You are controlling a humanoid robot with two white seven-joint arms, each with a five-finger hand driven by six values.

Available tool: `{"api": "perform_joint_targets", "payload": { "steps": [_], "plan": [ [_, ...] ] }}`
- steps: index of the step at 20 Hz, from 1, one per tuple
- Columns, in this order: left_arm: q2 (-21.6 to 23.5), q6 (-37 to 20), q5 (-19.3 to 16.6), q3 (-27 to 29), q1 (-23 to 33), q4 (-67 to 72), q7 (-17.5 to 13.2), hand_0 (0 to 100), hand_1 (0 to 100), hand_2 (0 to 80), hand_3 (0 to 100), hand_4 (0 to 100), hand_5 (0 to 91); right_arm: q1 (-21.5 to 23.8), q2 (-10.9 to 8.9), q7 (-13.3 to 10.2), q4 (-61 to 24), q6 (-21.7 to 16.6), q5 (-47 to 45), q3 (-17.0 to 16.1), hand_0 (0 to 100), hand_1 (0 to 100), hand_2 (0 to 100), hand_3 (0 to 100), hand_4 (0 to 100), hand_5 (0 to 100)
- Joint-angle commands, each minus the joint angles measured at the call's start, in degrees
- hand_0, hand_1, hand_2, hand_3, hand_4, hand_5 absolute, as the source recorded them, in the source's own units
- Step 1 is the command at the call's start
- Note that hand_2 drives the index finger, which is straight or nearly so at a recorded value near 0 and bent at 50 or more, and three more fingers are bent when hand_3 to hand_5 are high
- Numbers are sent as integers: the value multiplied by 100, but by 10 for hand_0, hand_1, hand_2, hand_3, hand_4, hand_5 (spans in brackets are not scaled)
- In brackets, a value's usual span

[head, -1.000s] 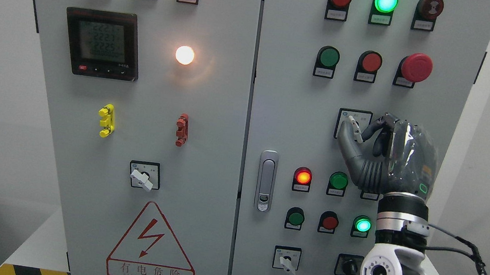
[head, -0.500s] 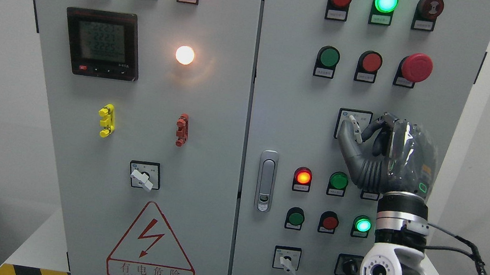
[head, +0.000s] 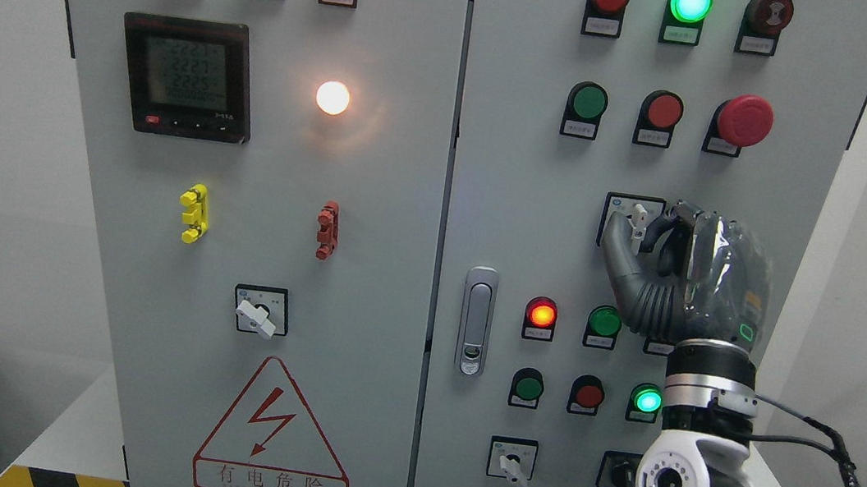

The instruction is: Rotate and turn off gray switch

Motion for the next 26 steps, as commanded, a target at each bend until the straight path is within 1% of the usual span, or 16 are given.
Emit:
{"api": "perform_joint_targets", "payload": {
  "steps": [1, 9, 13, 16, 18, 21, 26],
  "plan": [
    [6, 2, 114, 44, -53, -141, -5, 120, 389, 0, 0, 0, 0, -4, -1, -14, 15, -1, 1, -2, 489, 363, 732, 1000, 1000, 1000],
    [-3, 2, 114, 44, -53, -141, -5, 120, 389, 0, 0, 0, 0, -4, -1, -32, 15, 8, 1, -2, 499, 357, 735, 1000, 1000, 1000],
    [-3, 2, 114, 44, -53, -141, -5, 120, 389, 0, 0, 0, 0, -4, -1, -49, 6, 8, 1, -20, 514, 323, 736, 1000, 1000, 1000],
    [-3, 2, 114, 44, -53, -141, -5, 120, 389, 0, 0, 0, 0, -4, -1, -49, 6, -1, 1, -29, 465, 300, 736, 1000, 1000, 1000],
    [-3, 2, 114, 44, -53, -141, -5, 120, 389, 0, 0, 0, 0, 5, -1, -49, -3, -1, -8, -29, 399, 301, 736, 1000, 1000, 1000],
    [6, 2, 114, 44, -53, -141, -5, 120, 389, 0, 0, 0, 0, 5, -1, -49, -11, -10, -8, -29, 337, 301, 736, 1000, 1000, 1000],
    [-3, 2, 114, 44, -53, -141, -5, 120, 389, 0, 0, 0, 0, 5, -1, -49, -12, -45, -17, -46, 303, 302, 731, 1000, 1000, 1000]
  ]
}}
